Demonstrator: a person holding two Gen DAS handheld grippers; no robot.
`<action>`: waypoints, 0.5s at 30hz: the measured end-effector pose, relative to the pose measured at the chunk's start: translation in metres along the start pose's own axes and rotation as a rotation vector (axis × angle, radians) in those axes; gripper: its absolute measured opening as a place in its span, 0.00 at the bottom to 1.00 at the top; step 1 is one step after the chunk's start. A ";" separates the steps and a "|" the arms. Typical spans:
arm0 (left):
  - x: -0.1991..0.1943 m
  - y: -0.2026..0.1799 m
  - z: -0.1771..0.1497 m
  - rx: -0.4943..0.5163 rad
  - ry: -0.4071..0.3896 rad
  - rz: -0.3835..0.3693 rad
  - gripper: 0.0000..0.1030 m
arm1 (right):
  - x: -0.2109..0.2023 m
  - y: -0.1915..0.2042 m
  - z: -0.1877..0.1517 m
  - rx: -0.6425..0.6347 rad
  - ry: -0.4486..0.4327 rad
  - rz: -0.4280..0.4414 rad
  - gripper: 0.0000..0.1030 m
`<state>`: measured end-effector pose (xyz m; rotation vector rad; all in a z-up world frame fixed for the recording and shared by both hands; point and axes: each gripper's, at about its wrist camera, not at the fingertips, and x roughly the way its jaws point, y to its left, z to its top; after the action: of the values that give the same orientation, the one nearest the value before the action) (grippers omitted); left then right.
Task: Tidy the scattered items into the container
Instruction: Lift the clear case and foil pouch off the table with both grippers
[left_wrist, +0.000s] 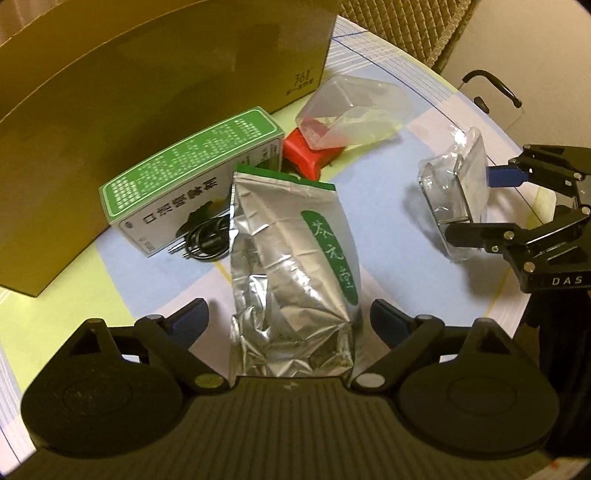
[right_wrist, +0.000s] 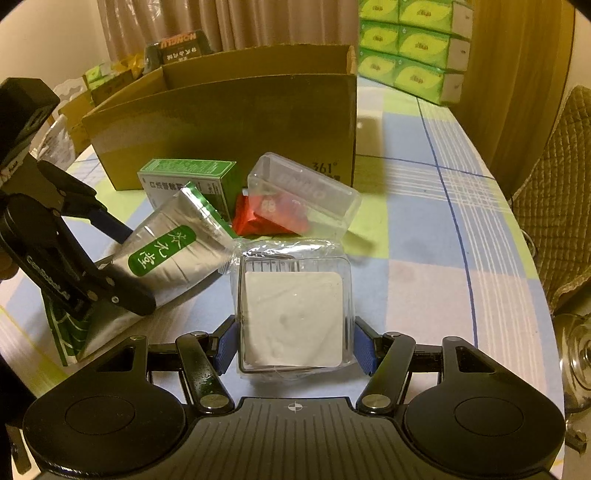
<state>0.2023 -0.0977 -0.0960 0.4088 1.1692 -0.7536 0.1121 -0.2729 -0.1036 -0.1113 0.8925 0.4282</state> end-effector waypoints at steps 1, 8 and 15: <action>0.002 -0.001 0.000 0.004 0.005 0.002 0.88 | 0.000 0.000 0.000 0.002 -0.001 0.000 0.58; 0.009 -0.006 -0.001 0.022 0.034 0.017 0.85 | 0.000 -0.001 -0.001 0.006 -0.007 0.000 0.58; 0.012 -0.009 0.008 0.044 0.068 0.033 0.78 | -0.001 0.001 -0.003 0.012 -0.013 -0.009 0.58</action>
<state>0.2032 -0.1129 -0.1040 0.4927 1.2084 -0.7431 0.1094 -0.2734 -0.1045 -0.1010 0.8814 0.4146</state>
